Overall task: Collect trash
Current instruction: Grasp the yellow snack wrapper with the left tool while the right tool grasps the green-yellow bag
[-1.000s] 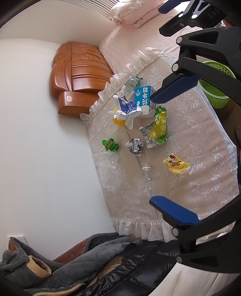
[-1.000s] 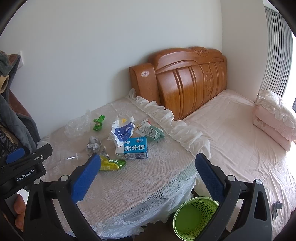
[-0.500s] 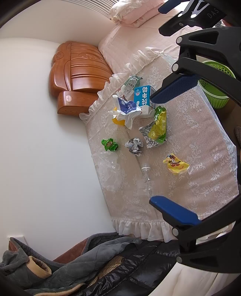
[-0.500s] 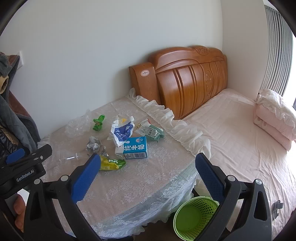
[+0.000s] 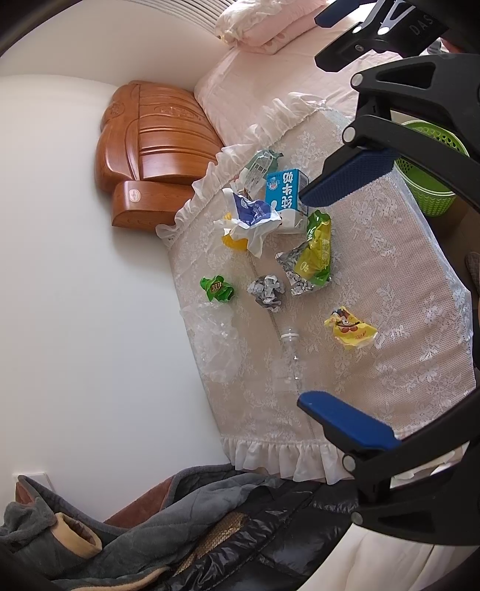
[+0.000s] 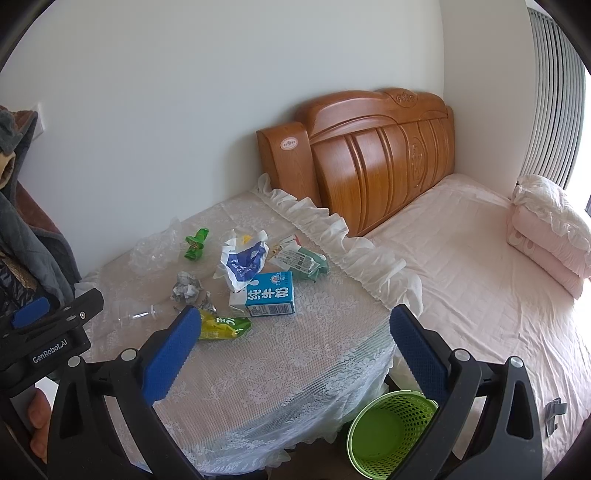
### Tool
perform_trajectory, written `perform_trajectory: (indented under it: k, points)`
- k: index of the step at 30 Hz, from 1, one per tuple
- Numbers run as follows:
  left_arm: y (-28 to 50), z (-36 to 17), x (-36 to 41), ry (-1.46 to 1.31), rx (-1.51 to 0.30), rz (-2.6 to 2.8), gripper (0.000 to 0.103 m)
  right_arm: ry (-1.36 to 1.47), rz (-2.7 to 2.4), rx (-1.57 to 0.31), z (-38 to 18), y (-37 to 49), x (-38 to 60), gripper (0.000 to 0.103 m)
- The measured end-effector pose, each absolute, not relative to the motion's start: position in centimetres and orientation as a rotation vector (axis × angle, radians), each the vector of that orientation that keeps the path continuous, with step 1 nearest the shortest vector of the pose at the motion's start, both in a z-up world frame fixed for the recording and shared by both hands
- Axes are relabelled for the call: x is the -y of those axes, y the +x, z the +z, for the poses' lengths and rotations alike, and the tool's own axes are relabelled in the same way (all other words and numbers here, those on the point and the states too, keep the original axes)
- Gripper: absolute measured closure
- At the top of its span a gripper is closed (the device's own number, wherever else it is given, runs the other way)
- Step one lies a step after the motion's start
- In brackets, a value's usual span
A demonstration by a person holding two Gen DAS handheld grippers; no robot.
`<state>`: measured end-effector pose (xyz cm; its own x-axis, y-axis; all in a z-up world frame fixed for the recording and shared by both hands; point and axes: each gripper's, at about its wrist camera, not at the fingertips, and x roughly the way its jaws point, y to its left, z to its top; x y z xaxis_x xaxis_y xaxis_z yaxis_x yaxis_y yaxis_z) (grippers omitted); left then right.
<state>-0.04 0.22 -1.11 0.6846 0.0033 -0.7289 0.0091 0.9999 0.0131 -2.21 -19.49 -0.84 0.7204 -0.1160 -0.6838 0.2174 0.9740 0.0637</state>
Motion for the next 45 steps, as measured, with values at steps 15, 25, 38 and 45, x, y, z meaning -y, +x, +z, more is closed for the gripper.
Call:
perform_trajectory:
  k: [15, 25, 38, 45]
  points:
    - [0.3, -1.3, -0.4, 0.02, -0.824, -0.002, 0.008, 0.145, -0.182, -0.753, -1.2, -1.6, 19.1, 0.002]
    - [1.3, -2.6, -2.1, 0.008, -0.851, 0.003, 0.008, 0.142, -0.192, -0.765, -2.2, -1.4, 18.9, 0.002]
    - [1.5, -12.7, -9.3, 0.036, -1.043, 0.001, 0.008, 0.211, -0.141, -1.012, -14.2, -2.2, 18.4, 0.002]
    - [3.6, -15.9, -8.3, 0.069, -1.079, -0.063, 0.008, 0.142, -0.132, -1.085, -16.7, -2.2, 17.0, 0.002]
